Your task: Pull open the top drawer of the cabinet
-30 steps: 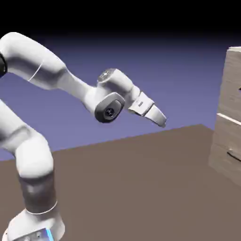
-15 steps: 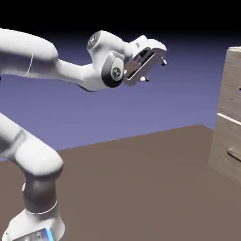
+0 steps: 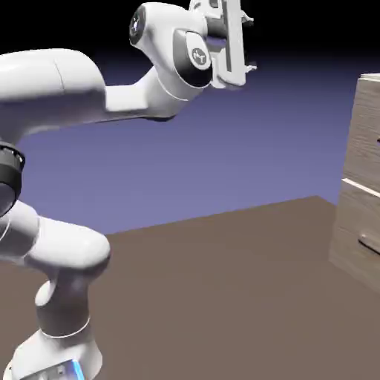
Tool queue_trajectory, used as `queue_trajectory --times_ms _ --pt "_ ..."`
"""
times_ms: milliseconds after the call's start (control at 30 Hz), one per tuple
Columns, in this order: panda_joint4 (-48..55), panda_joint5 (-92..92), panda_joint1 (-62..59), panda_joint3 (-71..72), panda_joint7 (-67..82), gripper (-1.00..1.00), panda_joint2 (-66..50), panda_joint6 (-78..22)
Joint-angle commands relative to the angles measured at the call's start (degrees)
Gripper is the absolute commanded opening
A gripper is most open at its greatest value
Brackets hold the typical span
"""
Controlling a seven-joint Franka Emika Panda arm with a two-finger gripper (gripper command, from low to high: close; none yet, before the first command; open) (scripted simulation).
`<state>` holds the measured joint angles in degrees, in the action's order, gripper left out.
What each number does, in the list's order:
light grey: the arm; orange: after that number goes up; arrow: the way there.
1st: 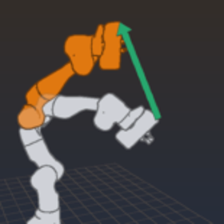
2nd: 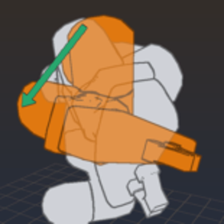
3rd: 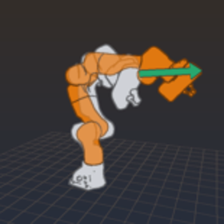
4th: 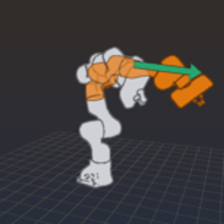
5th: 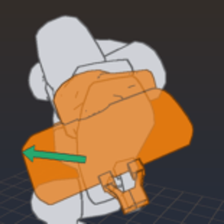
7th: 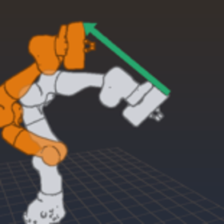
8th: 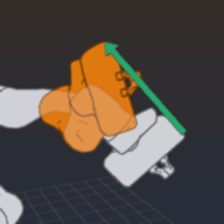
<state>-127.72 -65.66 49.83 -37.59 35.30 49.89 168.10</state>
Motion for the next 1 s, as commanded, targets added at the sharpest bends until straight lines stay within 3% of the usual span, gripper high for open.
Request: queue_trajectory --times_ms 0,967 --pt "1.1 -2.1 1.6 -1.2 2.5 0.00 0.6 -0.2" --pt "32.0 -63.1 47.2 -36.1 74.8 0.00 16.6 -5.7"
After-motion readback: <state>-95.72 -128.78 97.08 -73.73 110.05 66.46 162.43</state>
